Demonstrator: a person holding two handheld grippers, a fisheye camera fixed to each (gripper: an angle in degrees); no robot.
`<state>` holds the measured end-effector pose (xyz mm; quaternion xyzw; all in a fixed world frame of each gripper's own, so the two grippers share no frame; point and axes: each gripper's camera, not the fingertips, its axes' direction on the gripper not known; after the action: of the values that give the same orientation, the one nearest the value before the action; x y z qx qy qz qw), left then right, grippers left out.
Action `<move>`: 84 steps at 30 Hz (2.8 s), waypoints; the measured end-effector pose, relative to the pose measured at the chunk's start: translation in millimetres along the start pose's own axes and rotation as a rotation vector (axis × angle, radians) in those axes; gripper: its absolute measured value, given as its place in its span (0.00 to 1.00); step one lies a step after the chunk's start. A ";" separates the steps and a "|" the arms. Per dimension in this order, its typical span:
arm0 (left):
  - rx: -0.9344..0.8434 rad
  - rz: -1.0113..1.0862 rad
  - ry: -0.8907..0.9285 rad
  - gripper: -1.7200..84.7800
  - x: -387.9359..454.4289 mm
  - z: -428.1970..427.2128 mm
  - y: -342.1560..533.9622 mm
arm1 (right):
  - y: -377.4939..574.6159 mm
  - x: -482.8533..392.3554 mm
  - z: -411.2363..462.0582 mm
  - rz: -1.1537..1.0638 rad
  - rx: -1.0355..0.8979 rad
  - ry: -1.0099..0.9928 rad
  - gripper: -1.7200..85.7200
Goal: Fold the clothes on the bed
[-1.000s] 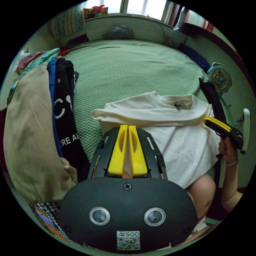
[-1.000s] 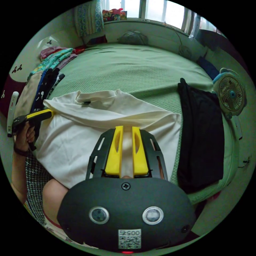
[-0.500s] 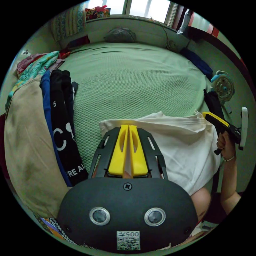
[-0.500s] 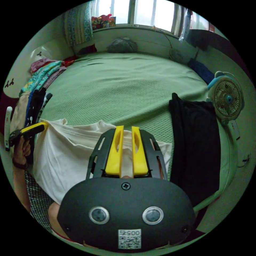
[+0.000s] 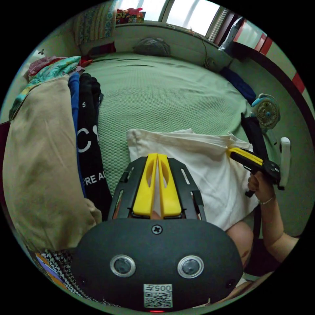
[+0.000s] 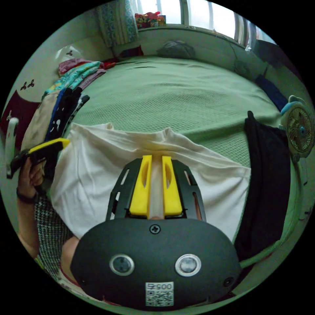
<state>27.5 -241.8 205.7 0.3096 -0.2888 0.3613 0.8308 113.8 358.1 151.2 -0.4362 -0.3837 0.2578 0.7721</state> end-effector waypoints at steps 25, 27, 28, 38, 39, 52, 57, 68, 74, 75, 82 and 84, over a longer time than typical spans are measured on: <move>-0.094 0.467 0.159 0.04 409.6 -28.6 104.5 | 244.3 181.2 -224.6 0.357 0.121 0.118 0.10; -0.175 0.470 0.169 0.07 440.5 -13.3 108.0 | 255.5 187.4 -227.9 0.365 0.118 0.116 0.10; -0.228 0.461 0.165 0.09 459.0 -3.1 109.6 | 262.4 190.1 -228.3 0.359 0.114 0.094 0.10; -0.270 0.406 0.051 0.16 539.4 55.9 117.7 | 284.4 213.0 -217.3 0.317 0.062 0.064 0.10; -0.270 0.409 0.033 0.15 544.4 60.5 118.9 | 283.8 214.8 -216.9 0.314 0.062 0.062 0.10; -0.251 0.379 0.160 0.08 531.8 33.8 117.8 | 211.1 252.1 -197.5 0.237 0.039 -0.005 0.10; -0.202 0.371 0.195 0.07 515.0 16.1 118.9 | 150.5 263.6 -184.8 0.258 0.059 -0.093 0.13; -0.168 0.315 0.338 0.08 464.6 -3.0 121.9 | 50.0 297.5 -95.0 0.365 -0.144 -0.205 0.15; -0.179 0.300 0.406 0.08 443.7 -10.4 125.5 | 26.5 313.0 -70.4 0.425 -0.193 -0.314 0.10; -0.176 0.300 0.417 0.07 441.0 -13.2 126.6 | 25.1 313.7 -70.1 0.433 -0.186 -0.321 0.09; -0.141 0.328 0.443 0.07 430.8 -41.2 132.6 | 12.6 321.0 -86.7 0.481 -0.114 -0.295 0.01; -0.130 0.347 0.447 0.07 430.7 -49.6 134.5 | 12.2 323.4 -93.9 0.484 -0.100 -0.277 0.01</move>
<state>181.8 49.1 518.1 0.1142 -0.1697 0.5380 0.8177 375.0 556.3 229.0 -0.5131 -0.3825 0.4727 0.6057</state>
